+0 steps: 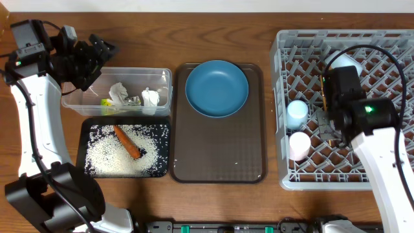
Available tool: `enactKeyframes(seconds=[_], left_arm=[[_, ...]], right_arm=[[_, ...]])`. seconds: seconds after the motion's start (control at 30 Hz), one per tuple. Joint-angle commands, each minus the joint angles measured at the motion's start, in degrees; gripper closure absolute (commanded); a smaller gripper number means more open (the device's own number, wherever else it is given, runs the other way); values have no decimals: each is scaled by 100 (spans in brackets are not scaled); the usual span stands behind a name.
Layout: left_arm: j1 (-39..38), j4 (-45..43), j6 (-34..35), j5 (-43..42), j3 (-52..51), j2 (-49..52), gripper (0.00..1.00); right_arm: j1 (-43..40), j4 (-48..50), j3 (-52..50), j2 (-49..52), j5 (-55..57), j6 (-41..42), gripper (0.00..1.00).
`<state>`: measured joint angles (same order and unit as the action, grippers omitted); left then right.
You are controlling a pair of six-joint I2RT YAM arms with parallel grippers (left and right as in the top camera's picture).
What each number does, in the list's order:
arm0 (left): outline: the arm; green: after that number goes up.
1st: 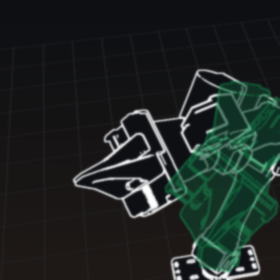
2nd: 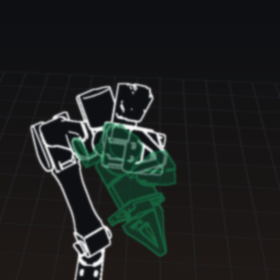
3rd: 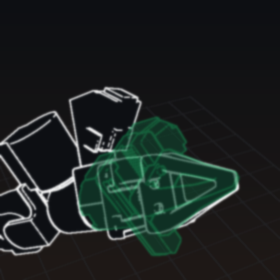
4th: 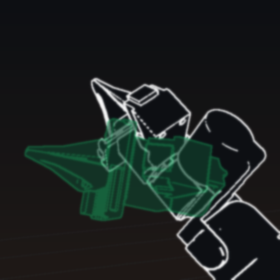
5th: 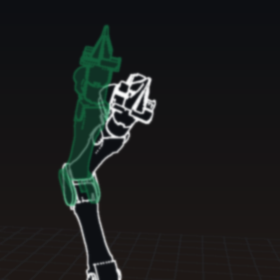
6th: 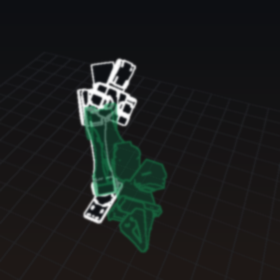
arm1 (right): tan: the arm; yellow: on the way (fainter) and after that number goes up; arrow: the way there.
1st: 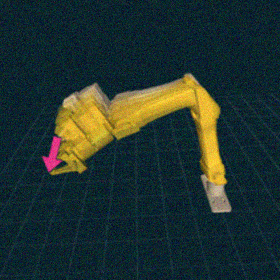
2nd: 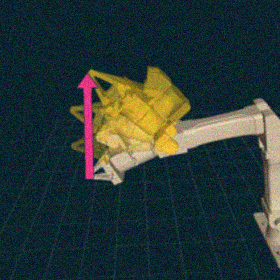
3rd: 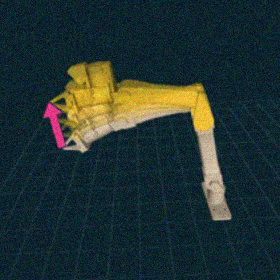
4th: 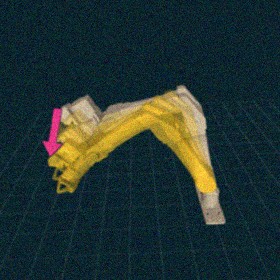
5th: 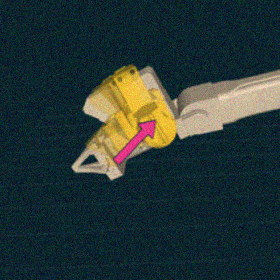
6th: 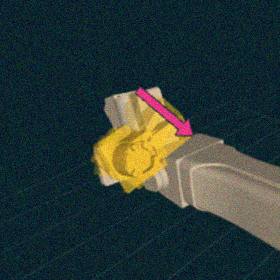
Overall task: Sort waste into correct bins and load items into the dishwasher rack
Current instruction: 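Insert the second chopstick in the rack and release it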
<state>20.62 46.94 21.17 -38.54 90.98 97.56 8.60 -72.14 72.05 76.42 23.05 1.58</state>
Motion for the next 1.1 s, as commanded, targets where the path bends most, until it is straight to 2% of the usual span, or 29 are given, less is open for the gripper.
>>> enactKeyframes(seconds=[0.0,0.47,0.83,1.07], left_arm=[[31,17,9,68,-39,39,4],[31,17,9,70,-39,39,4],[31,17,9,68,-37,39,4],[31,17,9,68,-39,39,4]], right_arm=[[-76,66,-7,216,201,-472,99],[-313,780,-9,505,155,-664,99],[-599,984,-31,706,-214,-898,99],[-826,1187,-33,872,-981,-1217,99]])
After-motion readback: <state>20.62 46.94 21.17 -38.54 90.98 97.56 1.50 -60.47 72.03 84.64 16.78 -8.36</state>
